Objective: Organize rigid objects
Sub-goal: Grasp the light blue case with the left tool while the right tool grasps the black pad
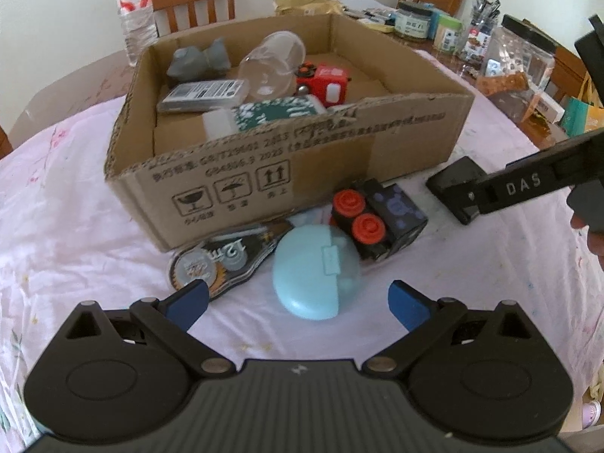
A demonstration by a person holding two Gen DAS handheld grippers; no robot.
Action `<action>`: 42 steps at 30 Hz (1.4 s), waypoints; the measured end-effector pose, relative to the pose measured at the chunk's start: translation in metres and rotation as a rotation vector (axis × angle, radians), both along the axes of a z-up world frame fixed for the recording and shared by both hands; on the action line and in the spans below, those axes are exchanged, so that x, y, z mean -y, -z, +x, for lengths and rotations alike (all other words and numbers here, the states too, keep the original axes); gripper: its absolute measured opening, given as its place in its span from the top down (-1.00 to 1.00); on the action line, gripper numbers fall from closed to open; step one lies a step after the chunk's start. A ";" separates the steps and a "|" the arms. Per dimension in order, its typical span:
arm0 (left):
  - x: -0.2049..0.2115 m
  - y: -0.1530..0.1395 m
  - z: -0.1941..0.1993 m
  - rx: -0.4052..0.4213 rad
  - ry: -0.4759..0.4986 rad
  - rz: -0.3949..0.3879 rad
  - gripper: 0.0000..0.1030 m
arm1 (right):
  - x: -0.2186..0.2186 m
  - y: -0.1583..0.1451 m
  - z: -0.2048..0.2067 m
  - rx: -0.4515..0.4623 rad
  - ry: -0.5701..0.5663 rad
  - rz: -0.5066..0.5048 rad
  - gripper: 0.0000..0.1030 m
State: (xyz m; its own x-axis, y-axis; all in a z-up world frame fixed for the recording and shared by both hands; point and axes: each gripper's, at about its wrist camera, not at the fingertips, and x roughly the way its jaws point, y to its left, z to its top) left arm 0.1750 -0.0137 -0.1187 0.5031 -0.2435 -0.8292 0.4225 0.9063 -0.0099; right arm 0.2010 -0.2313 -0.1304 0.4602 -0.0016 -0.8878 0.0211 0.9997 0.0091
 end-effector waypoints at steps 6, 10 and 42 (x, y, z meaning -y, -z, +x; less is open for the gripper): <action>0.014 -0.002 -0.003 0.050 0.026 0.005 -0.53 | -0.001 0.003 -0.011 0.013 -0.049 -0.028 -1.00; 0.021 0.000 -0.003 0.078 0.031 0.019 -0.50 | -0.005 0.004 -0.014 0.019 -0.084 -0.042 -1.00; 0.008 0.005 -0.012 0.028 -0.159 -0.011 -0.02 | -0.016 0.005 -0.009 0.089 -0.272 -0.027 -0.92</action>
